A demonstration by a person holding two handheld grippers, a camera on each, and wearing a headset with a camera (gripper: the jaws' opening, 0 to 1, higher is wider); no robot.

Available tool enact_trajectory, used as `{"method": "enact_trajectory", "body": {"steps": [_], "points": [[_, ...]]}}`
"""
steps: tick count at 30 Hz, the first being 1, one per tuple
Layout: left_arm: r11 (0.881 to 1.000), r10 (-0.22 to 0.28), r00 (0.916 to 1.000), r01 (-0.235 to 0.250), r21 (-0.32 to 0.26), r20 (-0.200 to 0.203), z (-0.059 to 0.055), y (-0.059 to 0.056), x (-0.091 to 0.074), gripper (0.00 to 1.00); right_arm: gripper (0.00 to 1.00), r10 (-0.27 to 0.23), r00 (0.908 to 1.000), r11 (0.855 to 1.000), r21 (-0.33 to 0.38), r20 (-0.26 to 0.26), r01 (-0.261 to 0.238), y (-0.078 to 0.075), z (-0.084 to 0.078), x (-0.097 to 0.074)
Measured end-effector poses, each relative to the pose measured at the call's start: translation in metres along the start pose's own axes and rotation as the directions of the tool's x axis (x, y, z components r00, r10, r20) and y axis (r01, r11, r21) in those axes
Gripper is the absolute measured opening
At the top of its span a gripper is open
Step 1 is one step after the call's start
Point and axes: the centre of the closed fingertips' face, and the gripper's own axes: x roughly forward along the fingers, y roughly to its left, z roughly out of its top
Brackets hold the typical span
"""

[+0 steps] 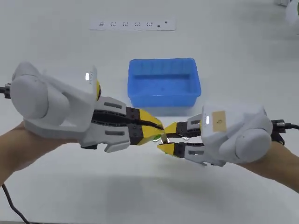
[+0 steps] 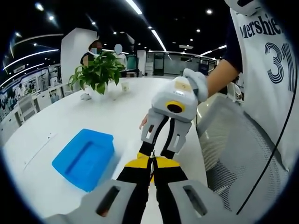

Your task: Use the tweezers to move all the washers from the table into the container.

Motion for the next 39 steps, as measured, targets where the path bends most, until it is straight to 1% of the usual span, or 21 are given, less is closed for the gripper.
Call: {"method": "enact_trajectory", "body": {"steps": [3,5,8,15,19,22,26,34,39], "points": [[1.000,-0.004,0.9999,0.004,0.002,-0.011,-0.002,0.001,0.003,0.06,0.12,0.003,1.0000,1.000,0.007,-0.008,-0.003,-0.001,-0.004,0.003],[1.000,-0.007,0.9998,0.007,0.005,-0.018,-0.004,0.001,0.004,0.06,0.12,0.000,0.9998,1.000,-0.002,-0.018,0.000,-0.001,-0.006,0.004],[1.000,-0.011,0.9997,0.011,0.001,-0.020,-0.006,0.002,0.005,0.06,0.12,0.004,0.9998,1.000,0.001,-0.020,-0.004,-0.001,-0.007,0.005],[1.000,-0.008,0.9998,0.008,-0.004,-0.020,-0.007,0.005,0.004,0.06,0.12,-0.005,0.9999,1.000,-0.004,-0.012,0.005,-0.004,-0.007,0.007],[1.000,-0.007,0.9997,0.007,-0.006,-0.024,-0.009,0.007,0.005,0.06,0.12,-0.007,0.9998,1.000,0.001,-0.018,0.007,-0.005,-0.009,0.009],[1.000,-0.006,0.9997,0.006,-0.006,-0.025,-0.009,0.008,0.006,0.06,0.12,-0.011,0.9998,1.000,0.012,-0.019,0.011,-0.006,-0.010,0.010],[1.000,-0.008,0.9995,0.007,-0.012,-0.030,-0.011,0.009,0.007,0.06,0.12,-0.003,0.9997,1.000,0.029,-0.024,0.004,-0.005,-0.012,0.011],[1.000,0.009,0.9996,-0.009,-0.007,-0.028,-0.011,0.012,0.007,0.06,0.12,-0.013,0.9997,1.000,0.028,-0.023,0.013,-0.008,-0.012,0.012],[1.000,0.011,0.9995,-0.011,-0.005,-0.029,-0.011,0.012,0.006,0.06,0.12,-0.013,0.9997,1.000,0.027,-0.022,0.014,-0.008,-0.012,0.013]]}}
